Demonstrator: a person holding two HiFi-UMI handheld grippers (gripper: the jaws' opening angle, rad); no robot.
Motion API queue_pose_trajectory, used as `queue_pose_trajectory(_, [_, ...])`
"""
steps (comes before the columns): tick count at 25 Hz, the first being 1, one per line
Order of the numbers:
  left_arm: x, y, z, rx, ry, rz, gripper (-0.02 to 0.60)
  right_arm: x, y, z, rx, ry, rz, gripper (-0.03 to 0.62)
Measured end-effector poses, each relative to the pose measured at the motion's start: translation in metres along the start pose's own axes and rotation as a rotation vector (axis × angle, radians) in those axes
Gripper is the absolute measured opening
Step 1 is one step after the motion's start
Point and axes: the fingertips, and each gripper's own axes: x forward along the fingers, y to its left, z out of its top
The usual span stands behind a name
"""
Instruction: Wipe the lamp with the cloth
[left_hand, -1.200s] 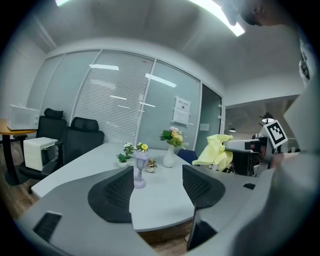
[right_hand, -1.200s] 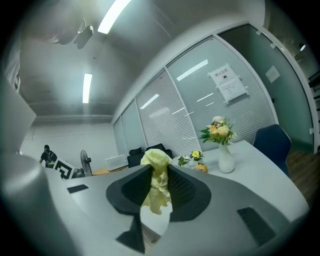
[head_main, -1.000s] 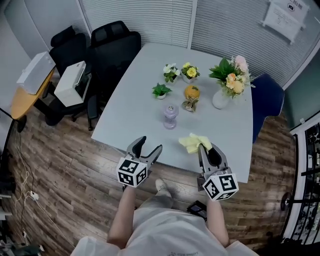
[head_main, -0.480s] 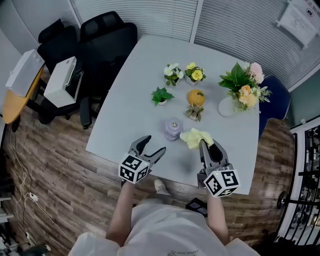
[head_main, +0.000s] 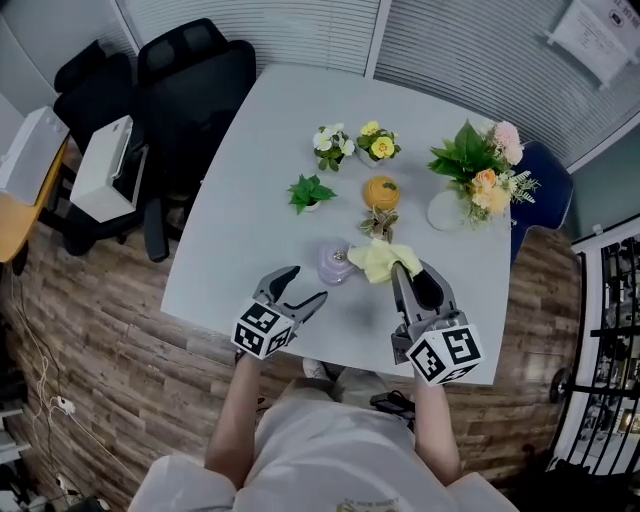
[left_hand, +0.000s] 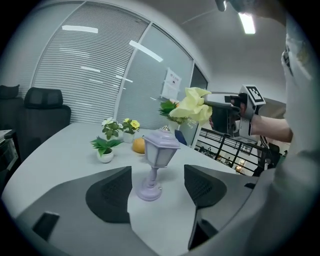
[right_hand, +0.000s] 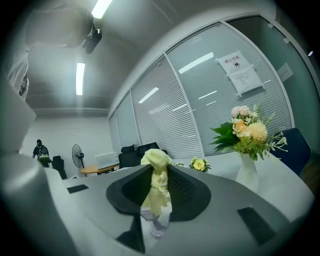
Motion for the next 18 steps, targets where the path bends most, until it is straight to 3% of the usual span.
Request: queue_pose_trajectory(18, [0.042,0.016,-0.036,0.145,0.163,-0.067,0.307,0.025,-0.026,-0.008,0.059,0.013,0.043,0.1])
